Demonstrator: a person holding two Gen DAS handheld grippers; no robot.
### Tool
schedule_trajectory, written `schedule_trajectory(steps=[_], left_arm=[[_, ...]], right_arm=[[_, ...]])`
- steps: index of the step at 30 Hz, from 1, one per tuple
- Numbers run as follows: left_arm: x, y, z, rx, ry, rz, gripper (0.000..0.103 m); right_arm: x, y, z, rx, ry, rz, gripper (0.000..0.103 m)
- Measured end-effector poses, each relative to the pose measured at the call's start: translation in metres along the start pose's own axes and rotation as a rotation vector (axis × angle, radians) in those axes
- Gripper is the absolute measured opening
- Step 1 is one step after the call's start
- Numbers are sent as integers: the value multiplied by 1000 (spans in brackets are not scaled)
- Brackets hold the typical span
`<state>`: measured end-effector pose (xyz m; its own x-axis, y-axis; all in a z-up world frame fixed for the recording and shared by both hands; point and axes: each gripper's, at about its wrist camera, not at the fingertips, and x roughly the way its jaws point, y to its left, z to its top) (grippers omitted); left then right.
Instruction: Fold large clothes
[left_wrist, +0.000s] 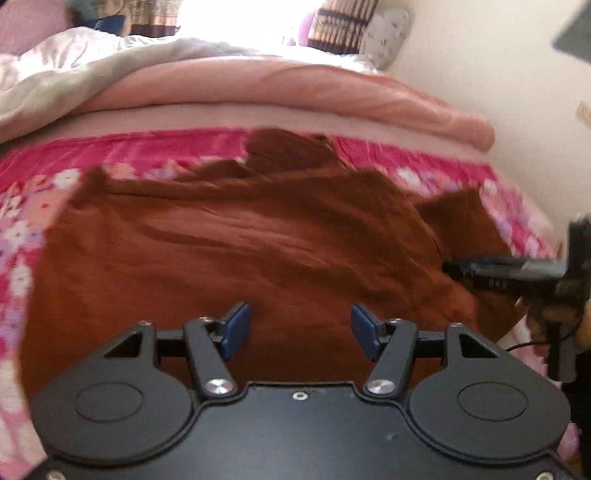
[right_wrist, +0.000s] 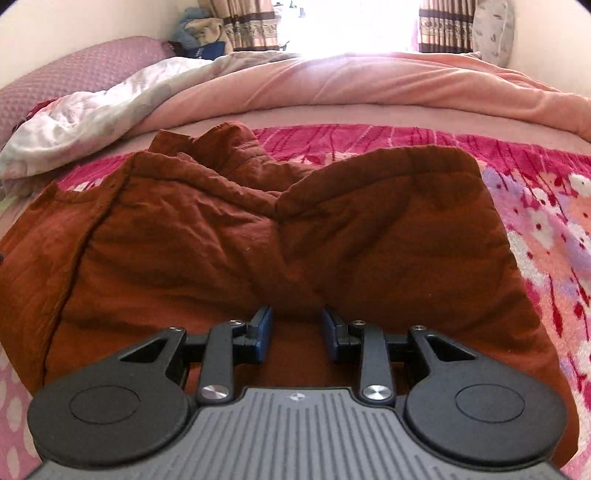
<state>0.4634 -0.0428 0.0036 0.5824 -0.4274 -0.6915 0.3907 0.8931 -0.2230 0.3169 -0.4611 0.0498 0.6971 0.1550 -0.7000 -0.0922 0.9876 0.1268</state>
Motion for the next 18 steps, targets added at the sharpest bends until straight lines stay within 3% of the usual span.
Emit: schedule_trajectory(steps=[4,8,12,18], left_arm=[[24,-43,-3,56,-22,0,62],[52,-58,-2,140,-37,115,64],[73,-48,2,97,-36,138,69],[95,-47,1,47,-110,219,77]], right_arm=[[0,4,3,-12,4,-13,37],[-13,6,1,-13,-32,-9,37],[-29,6,-5,-8,-70,23,37],[-46,15,-14,-29,-87,32,37]])
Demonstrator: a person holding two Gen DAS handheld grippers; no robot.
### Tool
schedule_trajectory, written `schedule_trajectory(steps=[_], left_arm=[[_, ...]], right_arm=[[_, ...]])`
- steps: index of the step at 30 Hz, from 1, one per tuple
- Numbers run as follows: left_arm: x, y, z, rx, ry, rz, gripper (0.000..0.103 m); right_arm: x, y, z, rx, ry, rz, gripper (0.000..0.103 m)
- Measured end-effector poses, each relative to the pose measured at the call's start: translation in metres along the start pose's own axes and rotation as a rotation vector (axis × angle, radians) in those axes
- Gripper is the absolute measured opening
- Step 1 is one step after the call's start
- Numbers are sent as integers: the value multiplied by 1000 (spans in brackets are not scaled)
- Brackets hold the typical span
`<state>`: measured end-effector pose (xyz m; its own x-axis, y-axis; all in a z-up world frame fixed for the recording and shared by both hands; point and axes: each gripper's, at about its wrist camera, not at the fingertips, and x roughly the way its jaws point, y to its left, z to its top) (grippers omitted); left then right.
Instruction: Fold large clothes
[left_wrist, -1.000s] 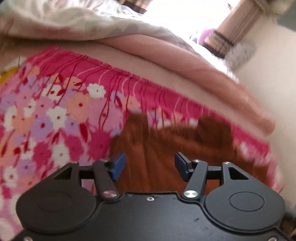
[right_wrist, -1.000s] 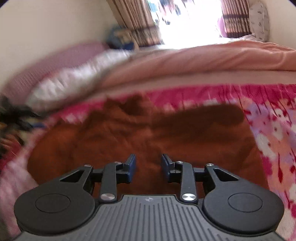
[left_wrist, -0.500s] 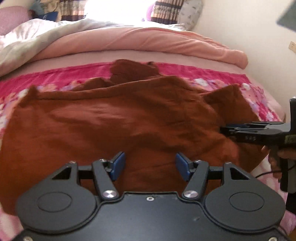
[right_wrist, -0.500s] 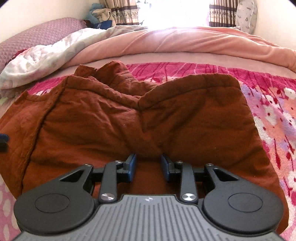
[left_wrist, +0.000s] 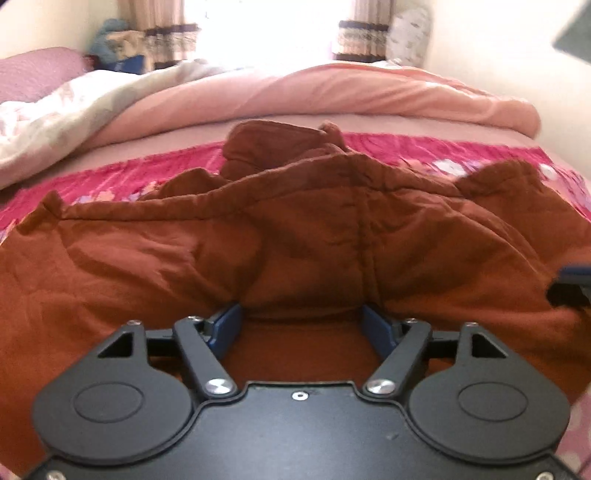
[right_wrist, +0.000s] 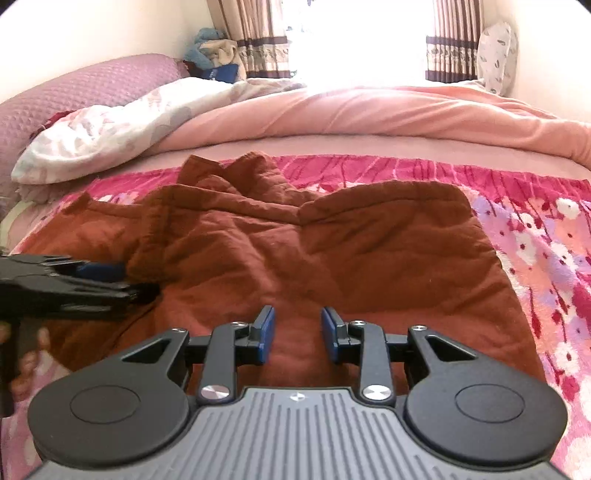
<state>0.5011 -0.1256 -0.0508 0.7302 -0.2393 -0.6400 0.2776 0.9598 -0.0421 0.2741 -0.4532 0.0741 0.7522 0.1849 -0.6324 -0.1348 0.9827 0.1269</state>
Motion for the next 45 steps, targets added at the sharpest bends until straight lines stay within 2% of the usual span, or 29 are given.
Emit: schedule_trajectory(steps=[3,8,12,18,21,24,26,29,32,38,40,43,45], left_arm=[[6,-4,2,2,-11,36,81],[11,7,13,-45,18,11,84],[-4,10,16,-54,7,7,83],[-37,28,10,-15,8,84,81],[-58,48,-2,-12,2,157,81],[-54,77,-10,-54,14,230,83],[-37,95,-13,-112,60,193,84],[-25,115,-8,-203,64,130,86],[-12,117,4,-171,63,151,90],[18,124,21,-168,40,218,97],[16,128,26,-184,33,216,96],[-7,131,24,-208,14,193,95],[-29,130,18,-227,2,203,91]], right_arm=[[4,5,-4,-10,13,-17,37],[33,1,-12,-41,44,-44,36],[45,-12,-9,19,25,-21,36],[62,-14,1,28,24,-27,36],[64,-14,3,20,26,-26,36],[66,-15,4,17,27,-17,36],[68,-17,7,25,24,-12,36],[74,-16,11,24,20,-23,36],[82,-17,19,18,21,-31,35],[102,-15,30,-6,-17,-58,33],[101,-13,32,-5,-14,-65,33],[87,-18,30,27,-35,-31,33],[67,-22,28,79,-59,-13,33]])
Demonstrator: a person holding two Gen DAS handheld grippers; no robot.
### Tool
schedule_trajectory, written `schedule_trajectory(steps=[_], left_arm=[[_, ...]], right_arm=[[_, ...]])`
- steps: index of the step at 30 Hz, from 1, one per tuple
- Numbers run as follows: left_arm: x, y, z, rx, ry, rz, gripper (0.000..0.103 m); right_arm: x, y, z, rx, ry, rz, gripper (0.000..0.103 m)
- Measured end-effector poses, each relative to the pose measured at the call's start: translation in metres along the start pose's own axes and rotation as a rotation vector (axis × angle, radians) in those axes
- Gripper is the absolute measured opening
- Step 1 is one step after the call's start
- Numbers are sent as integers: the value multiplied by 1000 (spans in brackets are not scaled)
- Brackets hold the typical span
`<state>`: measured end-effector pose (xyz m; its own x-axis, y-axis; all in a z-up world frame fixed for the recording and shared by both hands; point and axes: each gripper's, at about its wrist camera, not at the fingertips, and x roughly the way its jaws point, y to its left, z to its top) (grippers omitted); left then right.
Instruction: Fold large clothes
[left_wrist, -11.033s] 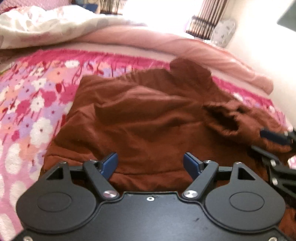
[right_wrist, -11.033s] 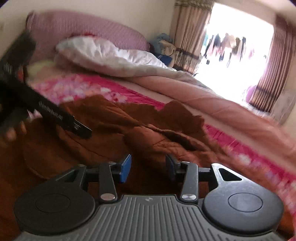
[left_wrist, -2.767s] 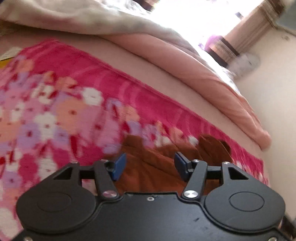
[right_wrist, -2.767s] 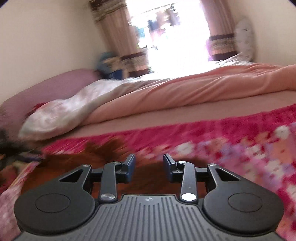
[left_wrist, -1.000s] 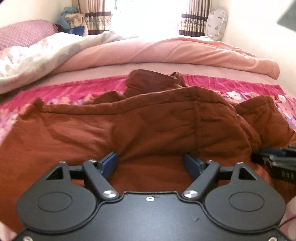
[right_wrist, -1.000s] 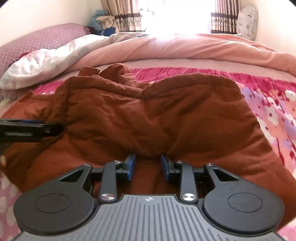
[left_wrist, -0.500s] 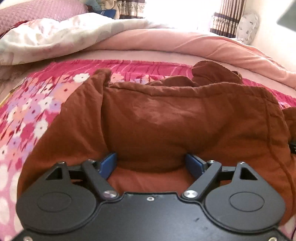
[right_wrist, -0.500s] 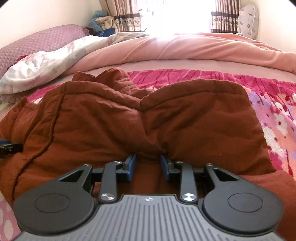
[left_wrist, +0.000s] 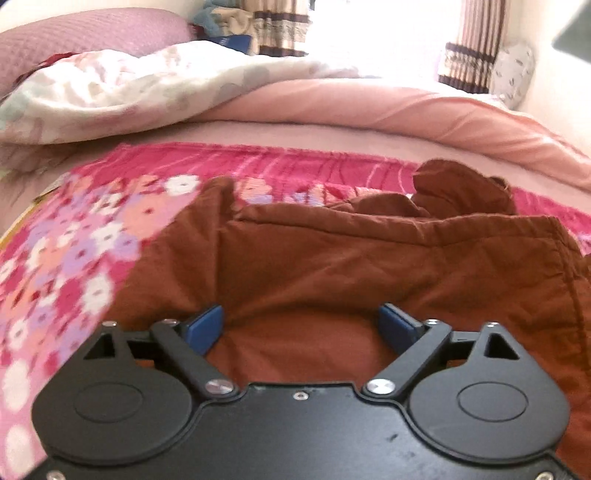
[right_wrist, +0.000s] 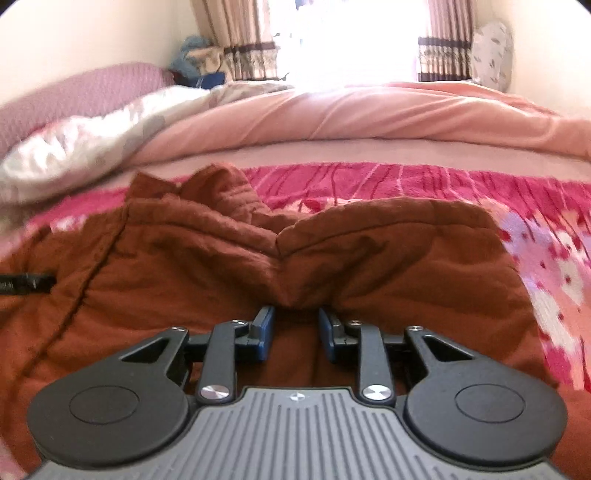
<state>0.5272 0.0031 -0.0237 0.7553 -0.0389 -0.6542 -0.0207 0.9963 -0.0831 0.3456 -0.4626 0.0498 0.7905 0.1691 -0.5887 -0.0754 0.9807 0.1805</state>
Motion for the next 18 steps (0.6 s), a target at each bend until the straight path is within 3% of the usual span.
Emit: schedule_trajectory(steps=[3,7,10,12,14,16,18], left_arm=[[-41,-11,-18,29,-37,-62,91],[-72,-44,-51,125,-64,-169,92],[-65,-71,-72,241,-67,-137,93],[-51,-67,-78,240,-52,-146,95],[-44,-55,-78,226,-65,-149,96],[-43,-40,-74,196,-56,-129,96],[-43,-23,-68,169,-71,-64,96]], right_arm=[[-31,15,-7,-8,-28,27,34],[-62,64,-31,-102,-19,145,34],[-67,99,-50,-166,22,216,34],[-59,112,-61,-232,60,173,33],[-53,99,-65,-211,86,158,26],[-54,67,-63,-99,101,176,0],[-60,34,-61,-6,102,210,0]])
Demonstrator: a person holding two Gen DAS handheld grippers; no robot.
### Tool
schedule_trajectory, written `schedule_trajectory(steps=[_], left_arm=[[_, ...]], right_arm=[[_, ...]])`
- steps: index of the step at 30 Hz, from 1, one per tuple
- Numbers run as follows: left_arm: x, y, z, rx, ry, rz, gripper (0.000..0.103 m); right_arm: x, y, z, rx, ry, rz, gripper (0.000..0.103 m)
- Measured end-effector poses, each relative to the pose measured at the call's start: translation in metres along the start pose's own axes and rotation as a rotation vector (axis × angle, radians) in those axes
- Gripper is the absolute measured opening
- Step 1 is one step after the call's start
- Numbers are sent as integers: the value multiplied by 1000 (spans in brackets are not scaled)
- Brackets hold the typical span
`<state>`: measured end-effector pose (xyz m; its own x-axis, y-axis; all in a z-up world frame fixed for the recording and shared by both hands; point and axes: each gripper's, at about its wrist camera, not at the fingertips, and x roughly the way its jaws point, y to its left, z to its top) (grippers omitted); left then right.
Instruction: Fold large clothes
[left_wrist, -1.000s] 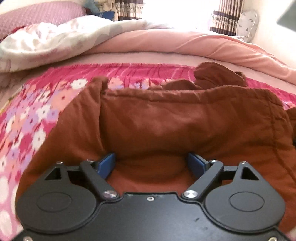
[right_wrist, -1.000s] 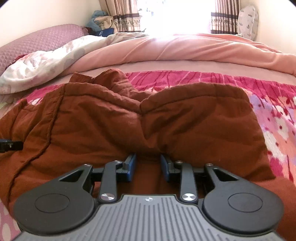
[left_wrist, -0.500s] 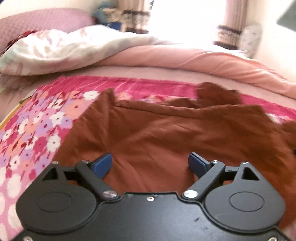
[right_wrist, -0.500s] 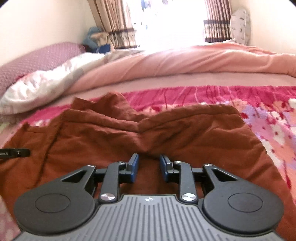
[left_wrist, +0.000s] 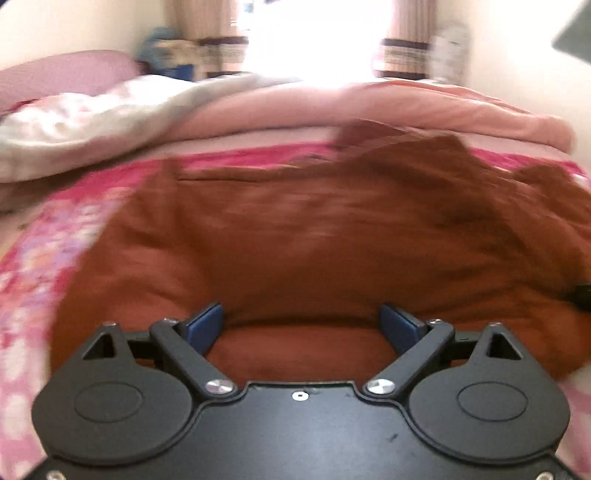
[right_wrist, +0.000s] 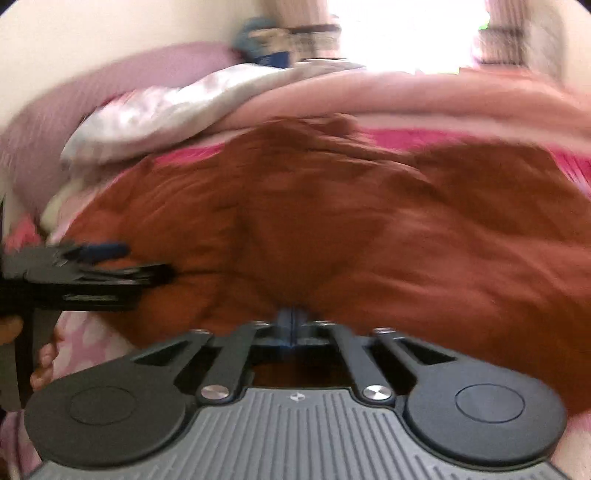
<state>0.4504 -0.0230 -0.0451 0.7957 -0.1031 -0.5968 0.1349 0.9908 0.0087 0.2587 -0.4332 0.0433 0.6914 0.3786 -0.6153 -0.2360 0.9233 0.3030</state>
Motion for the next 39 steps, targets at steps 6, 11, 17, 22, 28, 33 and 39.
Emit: schedule_trajectory(steps=[6,11,17,22,28,33,39], left_arm=[[-1,50,-1,-62,7,75,95],[-20,79,-2,-156,22,88,93],[-45,81,-1,-165,17,57,93],[-26,63,-4,-92,68,103,95],[7,80,-4,-182,89,107,96],[-21,81,6,-229,88,114,92],[-61,6,21,-81,-13,-114,92]], right_arm=[[-36,-65,-8,98,-59,-154,0],[-68,-84,-10,122,-95,-191,0],[-112,-84,-15,-85,-138,-310,88],[-115,-113,-19,-15,-93,-266,79],[-80,-127,-27,33,-45,-258,62],[-92,-127,-28,95,-72,-264,65],[-139,-108,-38,200,-206,-277,68]])
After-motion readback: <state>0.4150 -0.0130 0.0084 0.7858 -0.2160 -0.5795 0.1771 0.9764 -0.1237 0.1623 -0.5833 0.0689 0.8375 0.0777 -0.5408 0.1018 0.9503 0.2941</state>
